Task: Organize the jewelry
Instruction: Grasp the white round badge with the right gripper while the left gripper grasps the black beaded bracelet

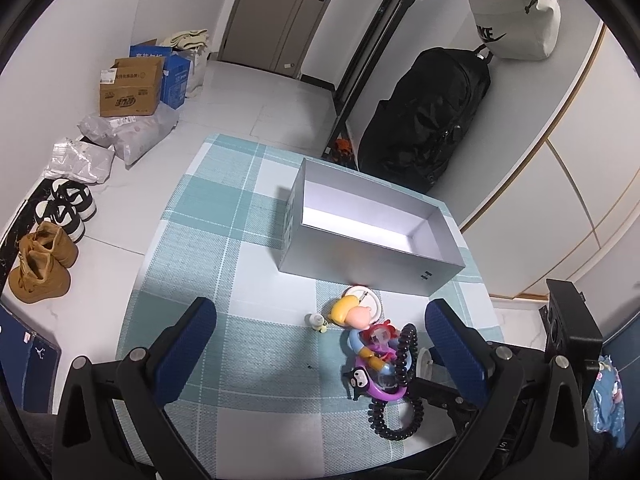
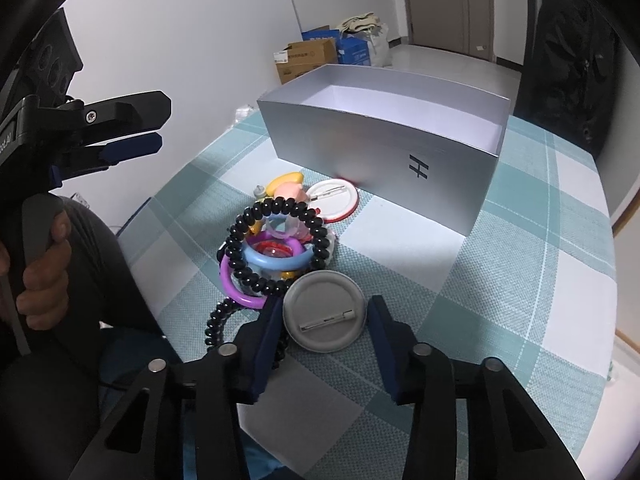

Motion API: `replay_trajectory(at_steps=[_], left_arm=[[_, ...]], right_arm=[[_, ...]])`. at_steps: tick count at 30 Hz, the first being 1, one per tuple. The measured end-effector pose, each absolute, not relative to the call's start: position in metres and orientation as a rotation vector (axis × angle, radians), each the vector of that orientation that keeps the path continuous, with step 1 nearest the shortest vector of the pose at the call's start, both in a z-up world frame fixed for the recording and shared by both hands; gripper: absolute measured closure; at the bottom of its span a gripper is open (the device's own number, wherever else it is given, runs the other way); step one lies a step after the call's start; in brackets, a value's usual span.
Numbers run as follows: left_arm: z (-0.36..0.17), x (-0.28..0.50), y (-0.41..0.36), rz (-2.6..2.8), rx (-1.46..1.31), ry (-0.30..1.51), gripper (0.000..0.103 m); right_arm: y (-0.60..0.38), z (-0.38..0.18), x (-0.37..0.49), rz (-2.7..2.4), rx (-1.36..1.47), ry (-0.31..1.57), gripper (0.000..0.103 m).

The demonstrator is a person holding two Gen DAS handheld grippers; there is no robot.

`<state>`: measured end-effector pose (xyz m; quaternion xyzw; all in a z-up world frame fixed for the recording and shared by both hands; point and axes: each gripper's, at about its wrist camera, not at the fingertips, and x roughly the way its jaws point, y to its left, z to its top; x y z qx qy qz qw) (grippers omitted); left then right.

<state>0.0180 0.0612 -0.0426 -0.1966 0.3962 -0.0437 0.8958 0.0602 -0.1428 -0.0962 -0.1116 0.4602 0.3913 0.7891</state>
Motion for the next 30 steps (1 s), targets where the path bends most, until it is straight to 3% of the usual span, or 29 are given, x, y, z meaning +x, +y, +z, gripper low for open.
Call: replay_trajectory(at_steps=[9, 19, 30], left_arm=[[-0.045, 0.02, 0.049, -0.174, -0.403, 0.852, 0.007], [-0.05, 0.025, -0.003, -0.255, -0.198, 0.904, 0.009], [-0.063, 0.034, -0.013, -0.222, -0.127, 0.976, 0.069]], right_arm=[[-0.146, -0.093, 0.059, 0.825, -0.231, 0.986, 0.061], [-0.17, -0.085, 0.068, 0.765, -0.144, 0.983, 0.061], [-0.186, -0.077, 0.071, 0.731, -0.09, 0.961, 0.061]])
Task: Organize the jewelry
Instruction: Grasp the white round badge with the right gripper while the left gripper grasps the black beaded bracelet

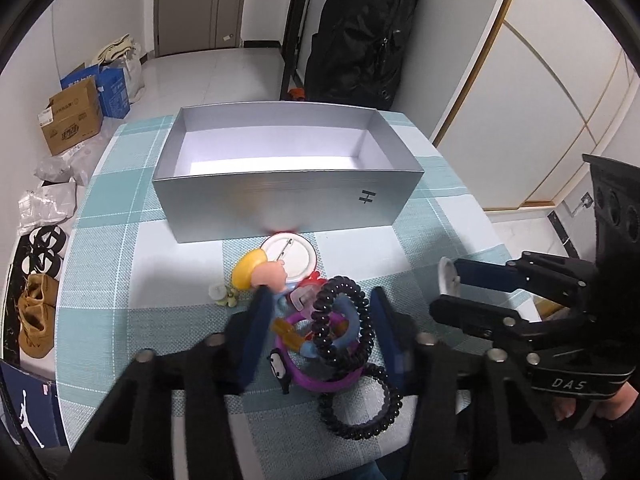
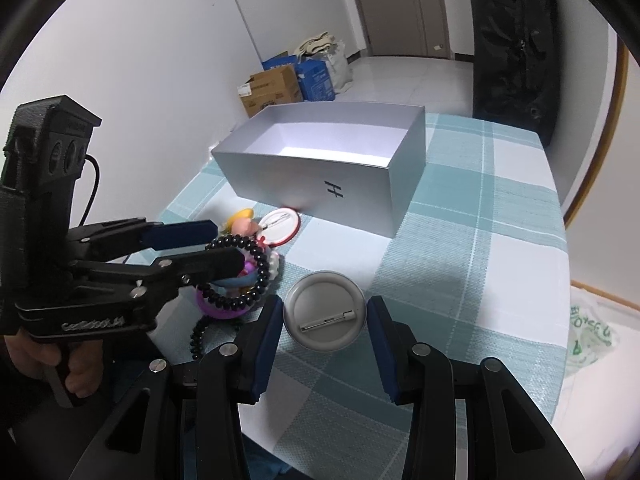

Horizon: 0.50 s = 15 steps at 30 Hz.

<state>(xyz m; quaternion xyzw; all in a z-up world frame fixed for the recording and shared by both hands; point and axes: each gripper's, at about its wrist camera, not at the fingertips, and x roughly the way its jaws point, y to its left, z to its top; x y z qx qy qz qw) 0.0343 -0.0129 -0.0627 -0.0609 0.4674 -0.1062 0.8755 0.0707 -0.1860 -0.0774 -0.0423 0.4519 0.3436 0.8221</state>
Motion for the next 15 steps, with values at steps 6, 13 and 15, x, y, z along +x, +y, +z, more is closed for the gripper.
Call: replay_trajectory(at_steps=[6, 13, 15], left_arm=[[-0.0603, 0.0324, -0.0182, -0.215, -0.092, 0.964, 0.096], [-0.0573, 0.0329, -0.0163, -0.214, -0.097, 0.955, 0.098], [-0.054, 0.0323, -0.0151, -0.216, -0.11, 0.943, 0.098]], right_arm=[[-0.1888, -0.0761, 0.0711, 0.732, -0.078, 0.956, 0.061], [-0.1899, -0.0737, 0.0693, 0.731, -0.076, 0.944, 0.061], [-0.1908, -0.0728, 0.0692, 0.731, -0.07, 0.941, 0.061]])
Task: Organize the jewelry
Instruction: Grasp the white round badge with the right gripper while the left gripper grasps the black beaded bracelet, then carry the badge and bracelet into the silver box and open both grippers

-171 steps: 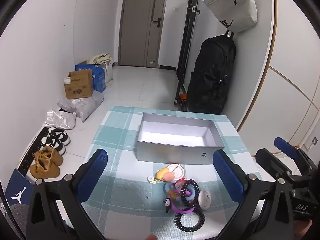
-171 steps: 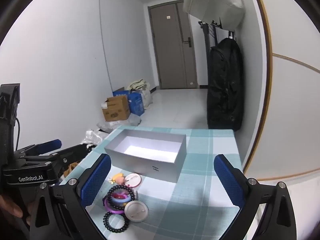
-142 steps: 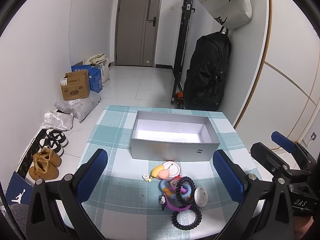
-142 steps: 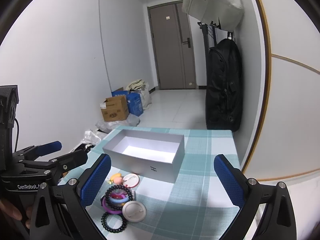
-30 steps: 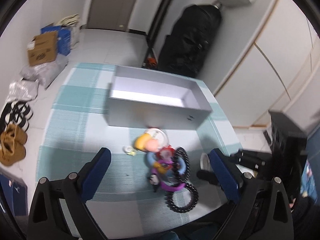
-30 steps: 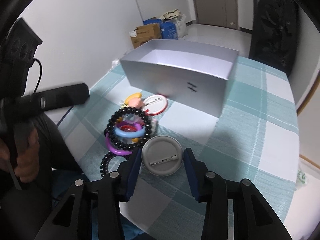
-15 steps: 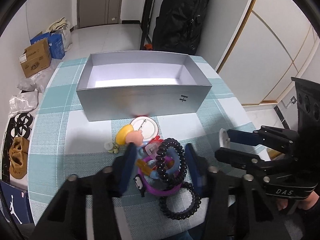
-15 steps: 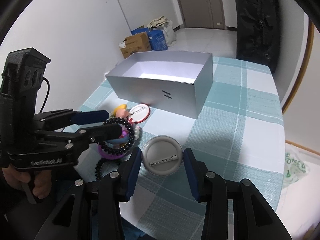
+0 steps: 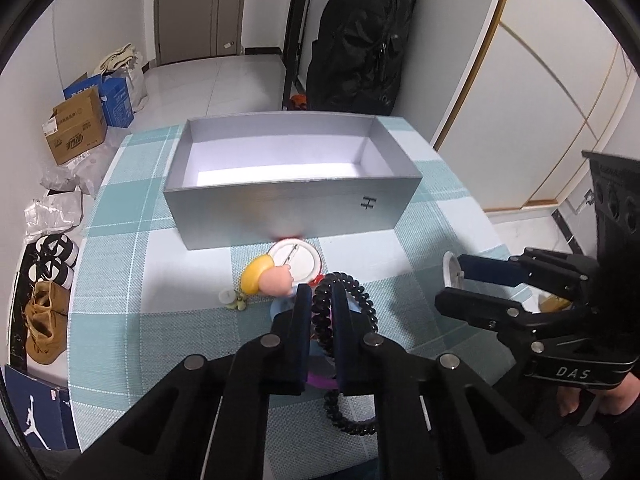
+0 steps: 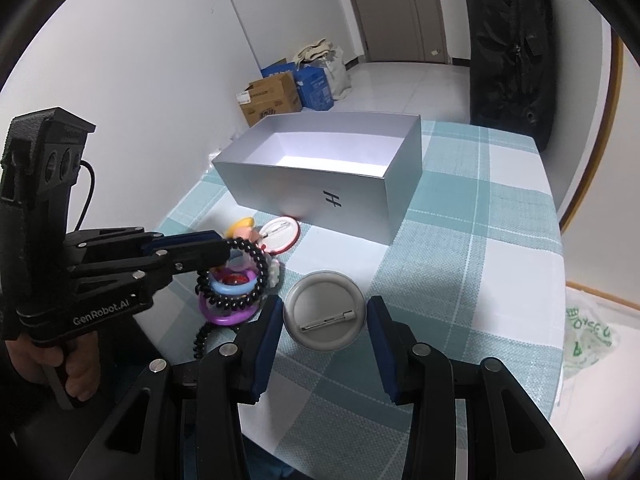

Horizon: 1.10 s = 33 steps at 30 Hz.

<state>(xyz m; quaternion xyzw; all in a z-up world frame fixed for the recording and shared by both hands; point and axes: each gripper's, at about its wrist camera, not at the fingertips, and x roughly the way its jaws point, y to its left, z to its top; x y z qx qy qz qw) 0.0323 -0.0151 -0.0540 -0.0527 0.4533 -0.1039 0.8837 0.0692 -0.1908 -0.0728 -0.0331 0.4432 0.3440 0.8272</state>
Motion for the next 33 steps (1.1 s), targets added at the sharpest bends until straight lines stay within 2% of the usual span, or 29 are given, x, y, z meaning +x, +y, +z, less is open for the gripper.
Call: replay_trajectory(at_steps=[18, 33], left_arm=[[-0.022, 0.042, 0.008, -0.24, -0.241, 0.841, 0.098], [0.005, 0.096, 0.03, -0.275, -0.323, 0.779, 0.098]], right_arm=[[-0.184, -0.049, 0.079, 0.772, 0.037, 0.866, 0.061], [-0.164, -0.005, 0.133, 0.783, 0.046, 0.785, 0.061]])
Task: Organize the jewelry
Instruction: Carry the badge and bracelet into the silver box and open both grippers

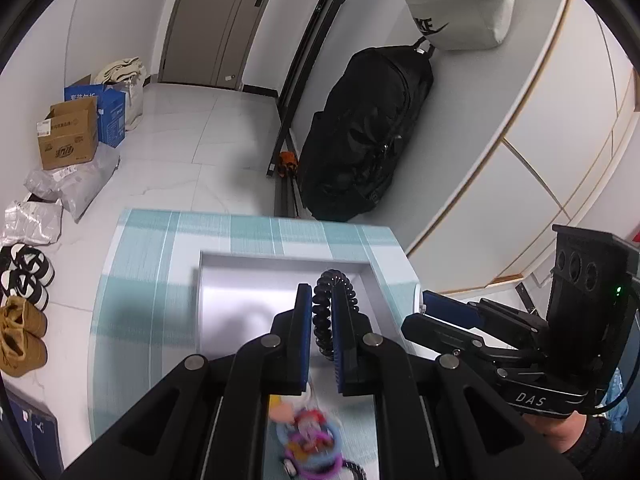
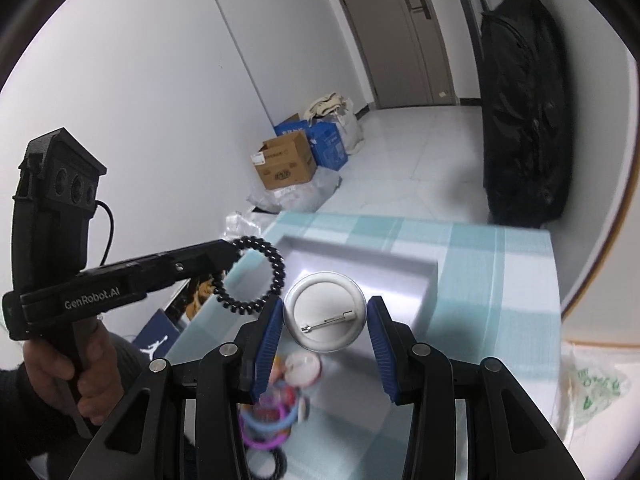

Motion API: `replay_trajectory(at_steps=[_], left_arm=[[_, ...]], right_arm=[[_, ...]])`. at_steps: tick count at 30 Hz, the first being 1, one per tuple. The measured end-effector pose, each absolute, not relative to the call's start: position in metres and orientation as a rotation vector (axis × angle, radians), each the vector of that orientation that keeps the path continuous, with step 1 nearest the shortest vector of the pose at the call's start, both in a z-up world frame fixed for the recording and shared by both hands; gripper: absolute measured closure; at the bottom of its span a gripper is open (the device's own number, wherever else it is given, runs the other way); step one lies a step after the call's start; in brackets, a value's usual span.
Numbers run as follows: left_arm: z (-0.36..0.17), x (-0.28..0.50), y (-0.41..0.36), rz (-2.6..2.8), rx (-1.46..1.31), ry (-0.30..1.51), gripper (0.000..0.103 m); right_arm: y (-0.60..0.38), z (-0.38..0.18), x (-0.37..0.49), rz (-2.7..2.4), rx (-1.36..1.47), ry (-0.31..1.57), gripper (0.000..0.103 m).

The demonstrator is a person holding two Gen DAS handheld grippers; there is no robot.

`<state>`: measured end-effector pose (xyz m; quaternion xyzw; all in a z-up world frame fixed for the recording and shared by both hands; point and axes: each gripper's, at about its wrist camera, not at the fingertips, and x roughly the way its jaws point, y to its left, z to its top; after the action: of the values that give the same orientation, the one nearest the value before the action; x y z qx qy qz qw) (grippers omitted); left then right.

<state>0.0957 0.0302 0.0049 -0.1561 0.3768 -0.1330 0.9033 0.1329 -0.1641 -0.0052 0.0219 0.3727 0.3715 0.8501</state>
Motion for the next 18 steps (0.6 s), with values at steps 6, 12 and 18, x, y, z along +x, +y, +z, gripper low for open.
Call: replay_trajectory(at_steps=[6, 12, 18], left_arm=[[-0.004, 0.119, 0.036, -0.282, -0.318, 0.798, 0.098], [-0.022, 0.135, 0.043, -0.282, -0.336, 0.85, 0.098], [-0.035, 0.148, 0.047, -0.301, -0.359, 0.891, 0.098]], right_arm=[[-0.15, -0.007, 0.165, 0.801, 0.054, 0.796, 0.061], [-0.139, -0.024, 0.184, 0.815, 0.039, 0.837, 0.061], [-0.131, -0.041, 0.195, 0.842, 0.029, 0.883, 0.061]])
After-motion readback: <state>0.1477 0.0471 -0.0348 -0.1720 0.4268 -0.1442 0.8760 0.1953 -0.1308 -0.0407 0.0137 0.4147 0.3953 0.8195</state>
